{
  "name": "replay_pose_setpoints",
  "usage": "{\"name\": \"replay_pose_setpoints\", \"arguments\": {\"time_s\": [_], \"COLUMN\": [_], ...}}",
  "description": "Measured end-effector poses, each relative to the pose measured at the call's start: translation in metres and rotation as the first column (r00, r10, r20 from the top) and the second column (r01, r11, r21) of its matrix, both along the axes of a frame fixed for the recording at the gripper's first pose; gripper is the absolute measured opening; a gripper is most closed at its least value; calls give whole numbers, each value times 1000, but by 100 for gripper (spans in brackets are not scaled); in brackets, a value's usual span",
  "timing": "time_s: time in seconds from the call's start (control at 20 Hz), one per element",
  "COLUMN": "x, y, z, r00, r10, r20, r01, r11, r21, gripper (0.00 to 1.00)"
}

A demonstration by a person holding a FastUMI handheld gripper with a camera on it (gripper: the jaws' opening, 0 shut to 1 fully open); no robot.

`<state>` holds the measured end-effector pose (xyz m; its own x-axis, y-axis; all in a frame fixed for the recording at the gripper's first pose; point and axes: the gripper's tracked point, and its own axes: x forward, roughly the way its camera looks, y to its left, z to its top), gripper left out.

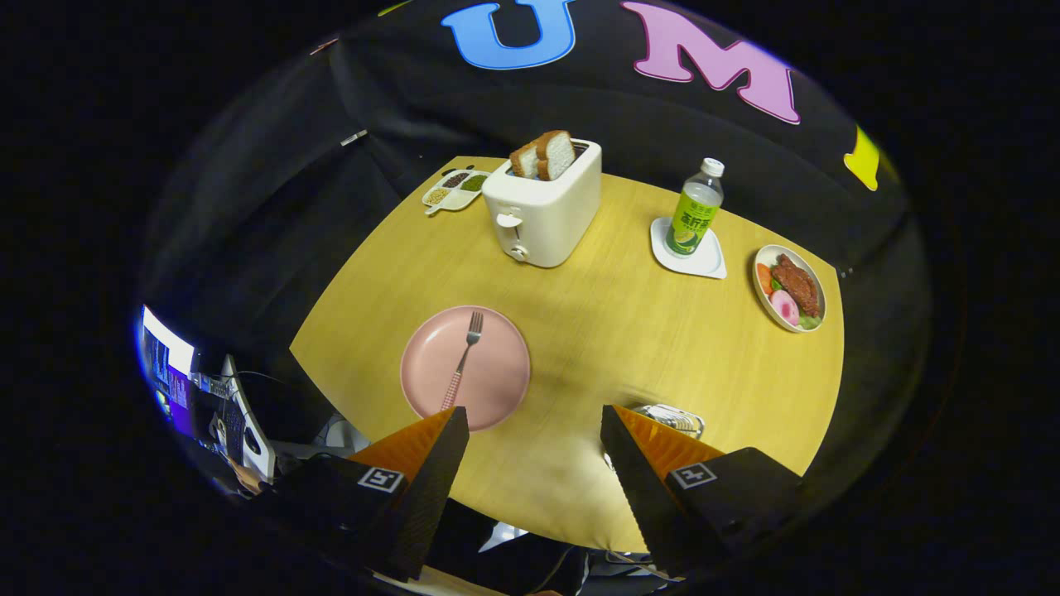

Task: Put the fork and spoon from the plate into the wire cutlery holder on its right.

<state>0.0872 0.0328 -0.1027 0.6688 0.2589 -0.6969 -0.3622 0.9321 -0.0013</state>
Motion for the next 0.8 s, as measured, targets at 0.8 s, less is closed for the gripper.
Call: {"name": "replay_pose_setpoints", "arguments": {"time_s": [0.8], "x": [24], "y": [108], "z": [-165], "r00": [993], "r10": [-87], "r20": [-84], "r01": [77], "r11": [990], "r21": [-114], "gripper": [100]}}
